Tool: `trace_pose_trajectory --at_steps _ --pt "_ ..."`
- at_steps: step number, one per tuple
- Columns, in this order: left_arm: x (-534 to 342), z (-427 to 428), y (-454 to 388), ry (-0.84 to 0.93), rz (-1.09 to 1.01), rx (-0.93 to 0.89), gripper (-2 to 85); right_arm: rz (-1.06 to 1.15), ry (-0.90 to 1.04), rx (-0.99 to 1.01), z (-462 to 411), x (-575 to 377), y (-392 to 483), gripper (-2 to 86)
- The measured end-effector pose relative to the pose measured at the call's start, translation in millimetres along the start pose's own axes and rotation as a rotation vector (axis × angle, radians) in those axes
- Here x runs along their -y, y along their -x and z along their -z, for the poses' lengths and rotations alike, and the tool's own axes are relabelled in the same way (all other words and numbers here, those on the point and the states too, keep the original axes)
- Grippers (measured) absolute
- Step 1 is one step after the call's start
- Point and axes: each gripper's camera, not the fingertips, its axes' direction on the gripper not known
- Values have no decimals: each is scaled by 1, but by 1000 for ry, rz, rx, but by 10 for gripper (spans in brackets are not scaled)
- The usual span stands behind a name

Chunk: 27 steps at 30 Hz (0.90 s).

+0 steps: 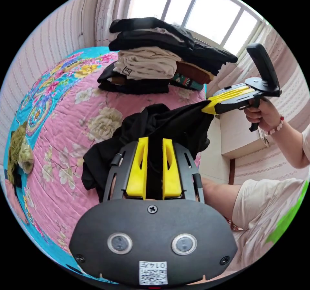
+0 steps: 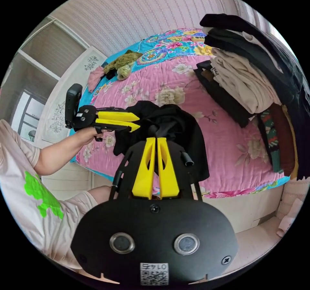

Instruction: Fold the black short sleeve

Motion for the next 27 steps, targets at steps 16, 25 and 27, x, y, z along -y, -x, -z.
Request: trace_pose_trajectory --at_steps 16,25,27 --pt "34 182 -61 -70 -136 96 -9 254 41 -194 137 -25 192 4" --pt "32 405 -135 -277 -65 300 -9 205 -400 -74 272 -20 292 132" --pt "22 432 -154 -301 -71 378 -9 203 -461 -17 279 -26 321 180"
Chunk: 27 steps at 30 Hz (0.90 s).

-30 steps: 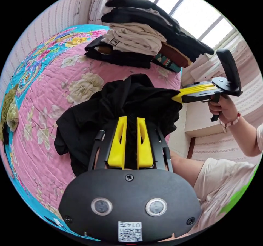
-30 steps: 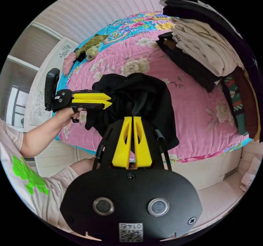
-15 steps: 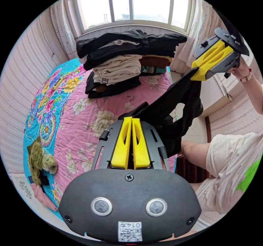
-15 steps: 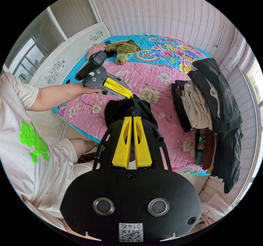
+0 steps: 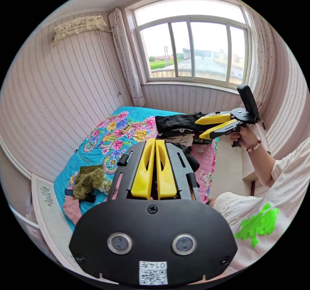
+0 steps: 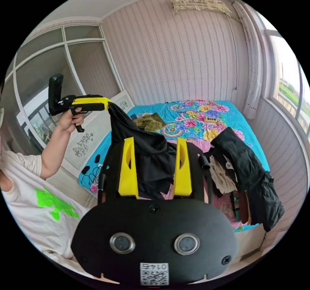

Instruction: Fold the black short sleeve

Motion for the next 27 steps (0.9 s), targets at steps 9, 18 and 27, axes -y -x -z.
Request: trace_pose_trajectory --at_steps 9,18,27 --pt "-54 108 -12 -60 49 151 -9 -98 175 568 -107 51 50 67" --pt "-135 160 38 12 247 297 -9 76 104 536 -76 98 99 -2" --pt "-156 209 80 -108 345 331 -9 376 -7 409 -24 157 161 -4"
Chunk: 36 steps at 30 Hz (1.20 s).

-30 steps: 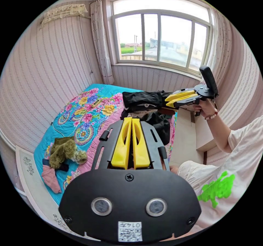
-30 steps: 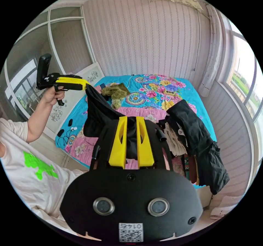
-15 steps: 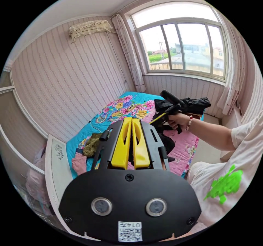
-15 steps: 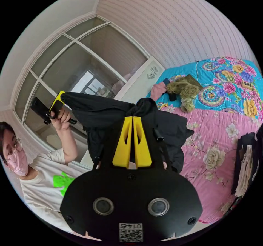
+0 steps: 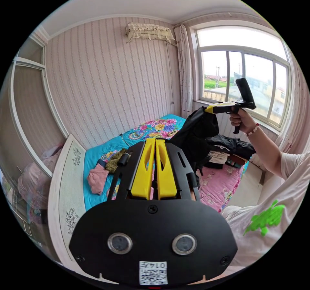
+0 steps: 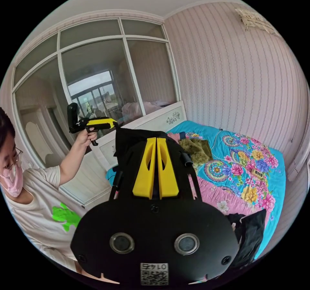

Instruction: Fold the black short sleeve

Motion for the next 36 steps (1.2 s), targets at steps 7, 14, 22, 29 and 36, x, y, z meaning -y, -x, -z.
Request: trace_pose_trajectory --at_steps 7,14,22,29,36 --pt "-7 -24 36 32 62 11 -9 75 95 -60 -32 20 -17 -3" --pt "-20 -47 77 54 137 37 -9 44 140 1 -106 35 -84 -3" --pt "-81 -111 -14 205 -11 -316 -9 -43 138 205 -117 -82 -192 -3" --pt "-205 -308 -157 470 -11 -475 -8 -526 552 82 -176 -314 -345 -2" --pt "-222 -407 -161 629 -5 -564 -6 -882 773 0 -203 -500 -452 1"
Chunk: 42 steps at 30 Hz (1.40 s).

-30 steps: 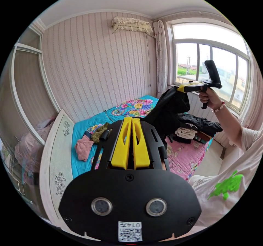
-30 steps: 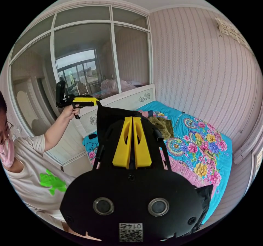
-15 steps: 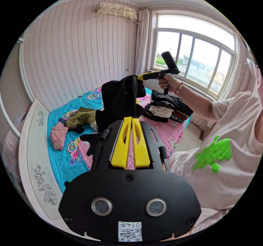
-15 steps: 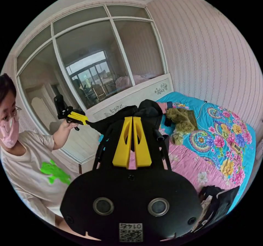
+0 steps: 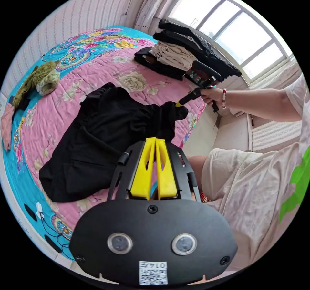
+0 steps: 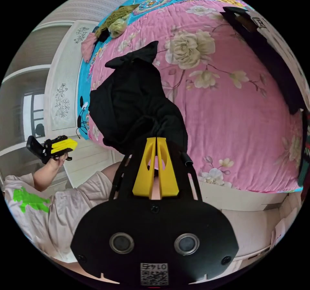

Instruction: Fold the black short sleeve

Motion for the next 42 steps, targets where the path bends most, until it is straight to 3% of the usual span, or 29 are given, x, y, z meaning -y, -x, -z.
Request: trace_pose_trajectory --at_steps 5,10,15,18,20,21,23,25,28,31,33,34,36,39,42 --pt "97 -22 54 62 -195 152 -2 -89 17 29 -16 -3 -79 10" --pt "207 -75 88 116 -295 158 15 -205 -65 120 0 -15 -147 71" --pt "279 -128 94 207 -345 163 23 -48 -266 81 39 17 -160 123" --pt "300 -152 89 289 -389 207 16 37 -210 46 24 59 -165 133" --pt "311 -163 88 320 -388 222 11 23 -130 46 6 79 -180 116" --pt "313 -166 88 325 -386 229 9 12 -85 93 -5 89 -192 52" --pt "323 -175 88 358 -380 254 1 11 -59 181 -7 93 -203 13" --pt "330 -180 88 375 -378 277 -4 98 -148 180 12 83 -197 5" --pt "343 -186 87 381 -350 261 -7 347 -233 111 43 42 -162 0" --pt "354 -190 83 383 -322 226 -7 577 -200 -219 39 -8 -123 -3" --pt "358 -194 77 385 -325 213 -8 696 -64 -522 8 -39 -114 -7" --pt "361 -197 72 396 -332 235 -8 703 -22 -573 -1 -45 -116 -7" --pt "364 -200 64 403 -347 255 -7 676 112 -663 -22 -63 -136 -8" --pt "369 -196 53 392 -364 258 -7 497 160 -552 -17 -64 -172 -4" --pt "377 -182 41 355 -382 267 -4 276 -13 -337 14 -45 -202 10"
